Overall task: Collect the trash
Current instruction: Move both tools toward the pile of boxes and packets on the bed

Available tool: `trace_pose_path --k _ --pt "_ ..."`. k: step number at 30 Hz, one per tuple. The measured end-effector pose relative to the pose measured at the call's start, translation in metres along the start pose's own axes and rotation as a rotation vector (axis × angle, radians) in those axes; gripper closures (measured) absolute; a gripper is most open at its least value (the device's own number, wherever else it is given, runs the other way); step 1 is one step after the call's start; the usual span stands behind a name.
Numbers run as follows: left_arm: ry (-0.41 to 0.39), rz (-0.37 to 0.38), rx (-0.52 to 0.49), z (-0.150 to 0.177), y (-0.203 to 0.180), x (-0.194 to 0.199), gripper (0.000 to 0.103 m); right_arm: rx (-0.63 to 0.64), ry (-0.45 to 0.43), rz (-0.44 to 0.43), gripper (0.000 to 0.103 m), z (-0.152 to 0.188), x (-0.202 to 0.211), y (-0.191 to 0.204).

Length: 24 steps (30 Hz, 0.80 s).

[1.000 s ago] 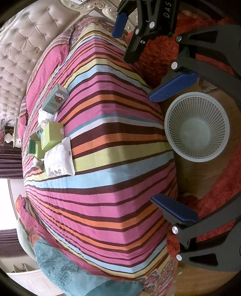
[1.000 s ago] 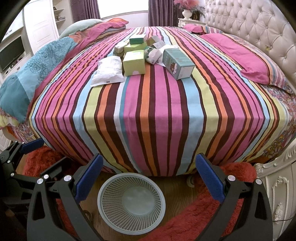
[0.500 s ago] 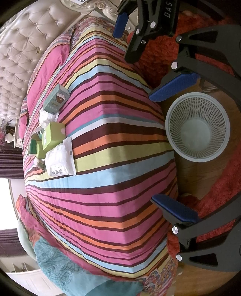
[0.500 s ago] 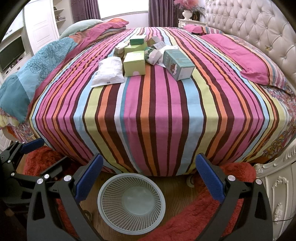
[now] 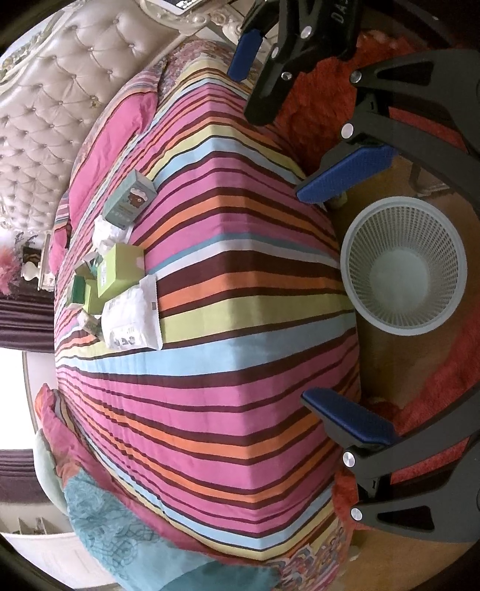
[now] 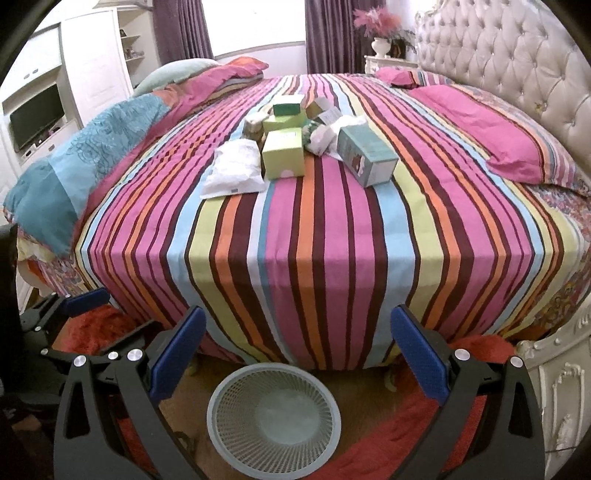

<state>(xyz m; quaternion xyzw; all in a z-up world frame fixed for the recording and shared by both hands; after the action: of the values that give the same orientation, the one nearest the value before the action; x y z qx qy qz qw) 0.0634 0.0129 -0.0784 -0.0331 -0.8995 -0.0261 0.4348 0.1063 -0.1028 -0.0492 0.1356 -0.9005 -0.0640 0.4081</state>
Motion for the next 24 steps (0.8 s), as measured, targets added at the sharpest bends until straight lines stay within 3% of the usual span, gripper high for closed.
trace_pose_path --k 6,9,18,24 --pt "0.006 0.008 0.054 0.004 0.010 -0.005 0.006 -0.032 -0.046 -0.034 0.008 -0.006 0.000 -0.002" --pt "0.013 0.007 0.083 0.006 0.015 -0.010 0.006 -0.025 -0.023 -0.055 0.008 -0.004 -0.004 0.000" --pt "-0.019 -0.053 0.059 0.002 0.026 -0.010 0.006 0.051 -0.056 -0.073 0.008 -0.007 -0.001 0.010" --pt "-0.043 -0.034 0.051 -0.006 0.026 -0.012 0.006 -0.002 -0.079 -0.065 0.008 -0.015 -0.004 -0.003"
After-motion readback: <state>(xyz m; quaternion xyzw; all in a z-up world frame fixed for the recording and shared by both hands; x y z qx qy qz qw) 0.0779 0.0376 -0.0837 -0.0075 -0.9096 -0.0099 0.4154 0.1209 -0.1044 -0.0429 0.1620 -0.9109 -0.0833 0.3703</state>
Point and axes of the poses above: each gripper's, at about its wrist camera, not at the fingertips, and x roughly against the way its jaws point, y to its left, z to its underside, the point moved 10 cm from there along -x, roughly the way its jaws point, and after that the axes turned 10 degrees about -x, right-handed, at the moved point
